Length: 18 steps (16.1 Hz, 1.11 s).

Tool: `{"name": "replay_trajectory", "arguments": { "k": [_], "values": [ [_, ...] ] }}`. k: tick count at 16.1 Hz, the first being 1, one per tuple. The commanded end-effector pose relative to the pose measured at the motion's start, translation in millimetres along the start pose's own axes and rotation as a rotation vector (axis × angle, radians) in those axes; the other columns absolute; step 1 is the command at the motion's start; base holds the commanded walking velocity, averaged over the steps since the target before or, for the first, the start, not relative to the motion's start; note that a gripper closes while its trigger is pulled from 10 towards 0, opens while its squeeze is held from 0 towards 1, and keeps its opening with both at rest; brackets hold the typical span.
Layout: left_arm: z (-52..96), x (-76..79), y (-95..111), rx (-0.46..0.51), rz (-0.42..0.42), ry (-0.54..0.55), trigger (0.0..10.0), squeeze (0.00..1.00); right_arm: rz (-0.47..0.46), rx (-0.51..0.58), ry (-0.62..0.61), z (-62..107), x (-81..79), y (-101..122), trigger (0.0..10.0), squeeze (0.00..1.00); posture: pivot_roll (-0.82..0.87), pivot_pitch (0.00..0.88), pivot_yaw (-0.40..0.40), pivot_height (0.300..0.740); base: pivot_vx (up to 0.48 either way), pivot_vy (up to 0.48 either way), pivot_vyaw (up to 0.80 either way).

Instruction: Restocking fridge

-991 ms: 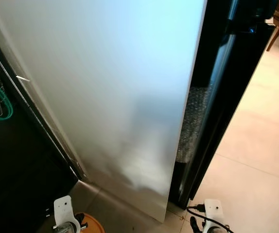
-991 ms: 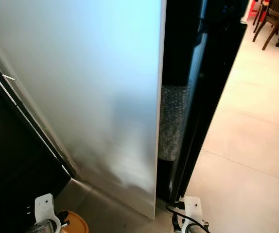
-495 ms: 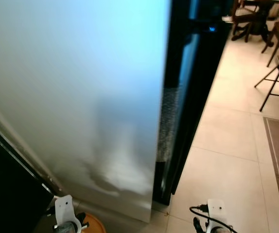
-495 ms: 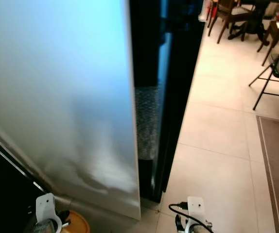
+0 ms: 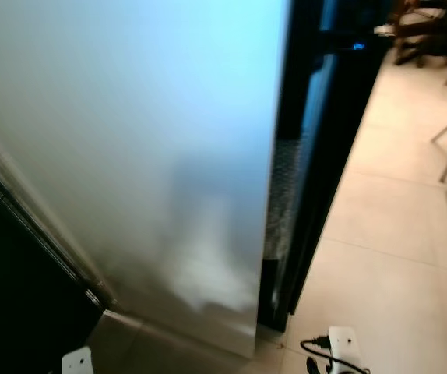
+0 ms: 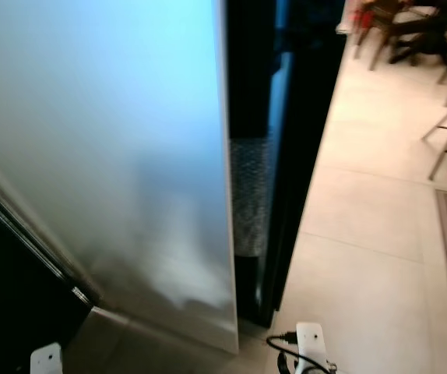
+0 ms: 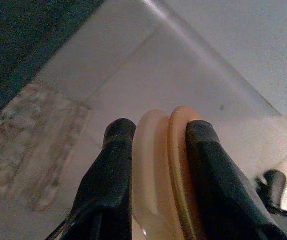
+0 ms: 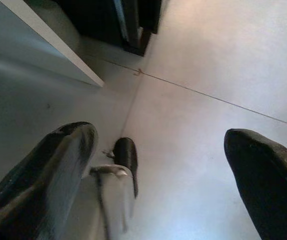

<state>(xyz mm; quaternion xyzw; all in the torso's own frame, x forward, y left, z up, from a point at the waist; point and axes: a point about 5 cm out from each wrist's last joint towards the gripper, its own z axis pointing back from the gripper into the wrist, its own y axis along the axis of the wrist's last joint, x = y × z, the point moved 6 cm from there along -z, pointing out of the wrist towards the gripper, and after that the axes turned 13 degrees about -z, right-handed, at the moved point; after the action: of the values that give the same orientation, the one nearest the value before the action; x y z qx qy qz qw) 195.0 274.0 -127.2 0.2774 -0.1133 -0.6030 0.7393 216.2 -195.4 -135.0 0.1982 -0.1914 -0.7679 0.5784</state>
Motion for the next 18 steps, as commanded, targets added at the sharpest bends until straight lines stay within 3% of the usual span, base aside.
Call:
{"name": "replay_trajectory", "arguments": {
  "k": [1, 5, 6, 9, 11, 14, 16, 18],
  "values": [
    [0.4, 2.5, -2, 0.004, -0.006, -0.009, 10.0, 0.0, 0.036, -0.009, 0.005, 0.2, 1.8, 0, 10.0, 0.0, -0.12, 0.0, 0.036, 0.74, 0.0, 0.0, -0.8],
    [2.2, 3.4, -12, 0.005, 0.114, 0.011, 10.0, 0.0, 0.138, -0.033, 0.013, 1.4, 11.3, -3, 10.0, 0.0, -0.07, 0.0, -0.017, 0.74, 0.0, 0.0, -0.8],
    [2.9, 4.0, -17, -0.006, 0.105, 0.011, 10.0, 0.0, 0.187, -0.032, 0.034, 1.7, 10.6, -2, 10.0, 0.0, -0.07, 0.001, -0.02, 0.74, 0.0, 0.0, -0.69],
    [5.7, 3.9, -33, -0.041, 0.075, 0.012, 10.0, 0.0, 0.166, -0.039, 0.026, 3.1, 14.6, -11, 10.0, 0.0, -0.08, 0.0, -0.011, 0.74, 0.0, 0.0, 0.0],
    [6.2, 7.4, -35, -0.038, 0.034, -0.004, 10.0, 0.0, 0.17, -0.044, 0.028, 3.6, 14.7, -15, 10.0, 0.0, -0.09, 0.024, -0.006, 0.74, 0.0, 0.0, 0.0],
    [5.8, 8.6, -32, -0.029, 0.036, -0.004, 10.0, 0.0, 0.163, -0.047, 0.023, 3.5, 14.3, -15, 10.0, 0.0, -0.08, 0.04, -0.005, 0.74, 0.0, 0.0, 0.0],
    [5.7, 8.4, -32, -0.034, 0.019, -0.005, 10.0, 0.0, 0.052, -0.023, -0.012, 3.9, 16.1, -17, 10.0, 0.0, -0.09, 0.035, 0.011, 0.74, 0.0, 0.0, 0.0],
    [5.3, 8.5, -30, -0.03, 0.001, -0.01, 10.0, 0.0, -0.098, 0.068, -0.065, 5.2, 19.2, -11, 10.0, 0.0, -0.1, 0.042, 0.026, 0.74, 0.0, 0.0, 0.0]
  ]
}}
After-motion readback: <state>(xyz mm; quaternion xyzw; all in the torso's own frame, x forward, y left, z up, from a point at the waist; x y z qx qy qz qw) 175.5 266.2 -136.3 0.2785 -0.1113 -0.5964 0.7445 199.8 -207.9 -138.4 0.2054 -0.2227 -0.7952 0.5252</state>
